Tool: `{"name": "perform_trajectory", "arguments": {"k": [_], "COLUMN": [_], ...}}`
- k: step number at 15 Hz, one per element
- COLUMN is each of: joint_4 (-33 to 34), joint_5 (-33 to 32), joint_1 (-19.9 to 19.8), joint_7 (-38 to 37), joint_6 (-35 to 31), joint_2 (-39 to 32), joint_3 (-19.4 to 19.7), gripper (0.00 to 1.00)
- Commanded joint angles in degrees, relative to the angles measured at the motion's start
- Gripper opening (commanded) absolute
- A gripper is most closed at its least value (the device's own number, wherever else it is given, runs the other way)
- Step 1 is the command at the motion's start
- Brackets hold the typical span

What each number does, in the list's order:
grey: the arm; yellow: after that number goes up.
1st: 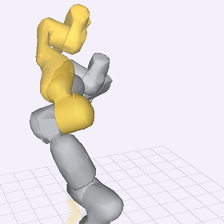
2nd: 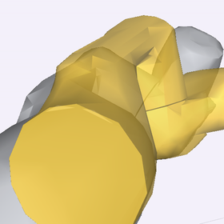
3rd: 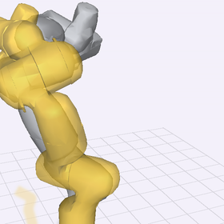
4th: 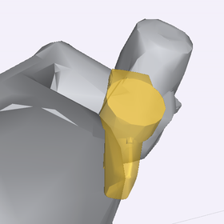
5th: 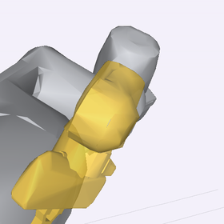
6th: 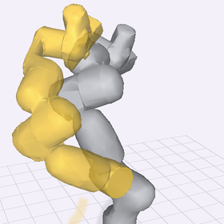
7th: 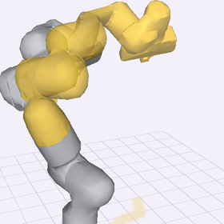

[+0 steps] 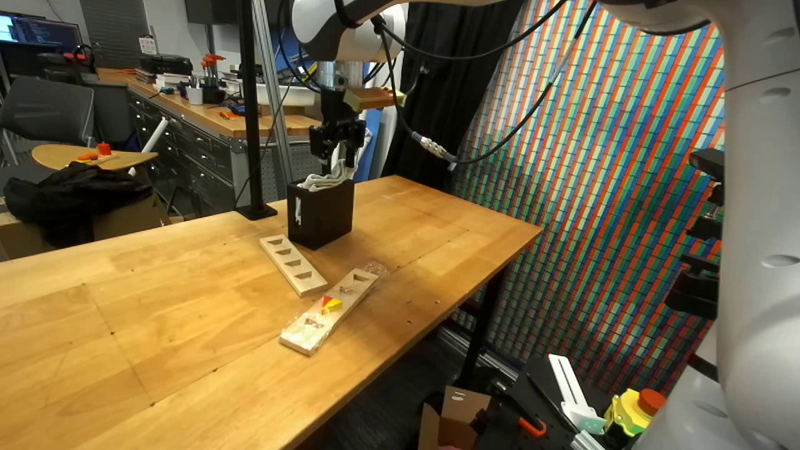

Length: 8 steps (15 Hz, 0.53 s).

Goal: Put the cloth in the black box

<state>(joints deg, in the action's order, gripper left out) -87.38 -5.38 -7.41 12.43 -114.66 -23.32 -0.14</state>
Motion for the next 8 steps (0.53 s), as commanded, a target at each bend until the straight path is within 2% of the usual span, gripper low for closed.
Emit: {"name": "perform_trajectory", "arguments": {"k": [1,4,6,8], "joint_4": [-2.6,-3.2,-2.8,-1.5], "joint_5": [0.0,-0.1,-0.4,-1.1], "joint_1": [1.0,1.1,1.5,2.2], "joint_7": [-1.2,-1.3,-1.2,-1.0], "joint_6": [-2.5,-3.5,-3.7,-3.3], "joint_2": [1.6,1.6,1.5,1.0], "joint_3": [1.1,1.0,0.9,0.7], "gripper": [0.45,0.19,0.05,0.01]}}
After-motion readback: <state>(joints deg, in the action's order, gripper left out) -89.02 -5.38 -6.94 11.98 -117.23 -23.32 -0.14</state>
